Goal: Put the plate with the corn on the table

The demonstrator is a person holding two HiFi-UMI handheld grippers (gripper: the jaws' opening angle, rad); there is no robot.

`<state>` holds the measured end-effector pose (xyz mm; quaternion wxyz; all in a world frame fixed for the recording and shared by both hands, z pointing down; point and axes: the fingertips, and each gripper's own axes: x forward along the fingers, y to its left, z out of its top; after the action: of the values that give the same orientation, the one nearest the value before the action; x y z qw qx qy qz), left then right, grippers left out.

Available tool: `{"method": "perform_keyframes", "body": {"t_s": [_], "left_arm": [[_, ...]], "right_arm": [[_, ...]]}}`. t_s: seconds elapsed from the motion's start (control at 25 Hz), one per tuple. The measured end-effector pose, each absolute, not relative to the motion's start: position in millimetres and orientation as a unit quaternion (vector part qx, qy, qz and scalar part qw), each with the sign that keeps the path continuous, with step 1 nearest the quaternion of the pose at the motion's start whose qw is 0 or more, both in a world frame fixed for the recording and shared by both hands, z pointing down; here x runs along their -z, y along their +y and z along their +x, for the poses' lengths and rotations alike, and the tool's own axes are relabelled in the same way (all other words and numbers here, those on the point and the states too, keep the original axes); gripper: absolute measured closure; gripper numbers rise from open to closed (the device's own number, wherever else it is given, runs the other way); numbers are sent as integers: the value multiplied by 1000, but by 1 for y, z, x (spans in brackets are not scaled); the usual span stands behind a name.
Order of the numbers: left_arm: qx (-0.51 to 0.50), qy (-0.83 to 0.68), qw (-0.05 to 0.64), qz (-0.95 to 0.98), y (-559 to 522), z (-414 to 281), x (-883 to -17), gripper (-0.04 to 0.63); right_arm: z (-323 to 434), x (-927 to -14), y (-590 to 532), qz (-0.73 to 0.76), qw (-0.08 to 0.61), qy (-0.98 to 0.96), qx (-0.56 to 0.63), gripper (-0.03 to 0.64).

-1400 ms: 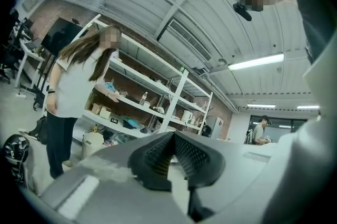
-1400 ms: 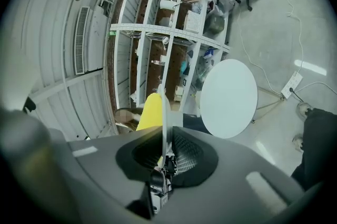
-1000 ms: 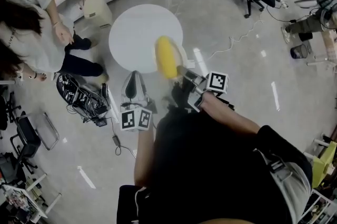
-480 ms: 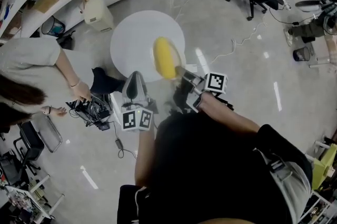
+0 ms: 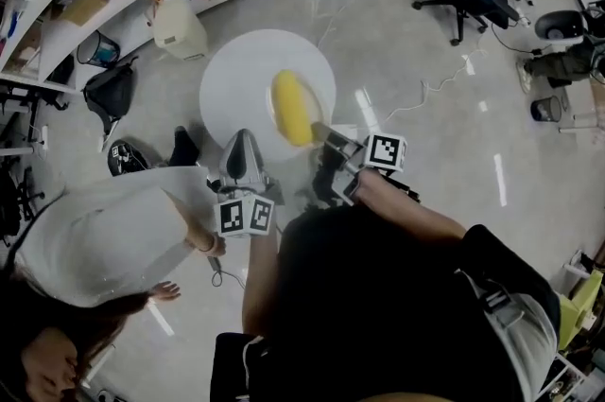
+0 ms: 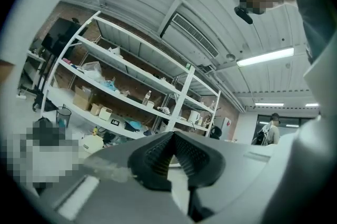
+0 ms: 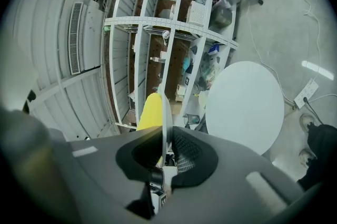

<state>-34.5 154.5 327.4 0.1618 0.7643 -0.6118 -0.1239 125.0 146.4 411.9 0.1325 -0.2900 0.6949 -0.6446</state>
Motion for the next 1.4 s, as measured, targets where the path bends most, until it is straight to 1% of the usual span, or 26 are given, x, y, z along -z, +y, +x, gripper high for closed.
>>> {"method": "perform_keyframes", "body": {"t_s": [0.72, 0.8, 0.92, 1.12, 1.4], "left_arm": [[120, -650, 161, 733, 94, -16, -325, 591], [119, -654, 158, 730, 92, -17, -323, 591], [115, -661, 154, 726, 91, -20, -322, 591], [116, -669, 147, 719, 89, -25, -320, 591], [115, -669, 147, 720, 74, -39, -325, 591]], "right_arm": [[132, -417, 83, -259, 96, 703, 656, 572], [128, -415, 78, -247, 99, 705, 658, 572], [129, -423, 79, -255, 84, 692, 670, 572], [126, -426, 77, -255, 77, 694, 669, 572], [113, -427, 64, -259, 76, 691, 671, 572]]}}
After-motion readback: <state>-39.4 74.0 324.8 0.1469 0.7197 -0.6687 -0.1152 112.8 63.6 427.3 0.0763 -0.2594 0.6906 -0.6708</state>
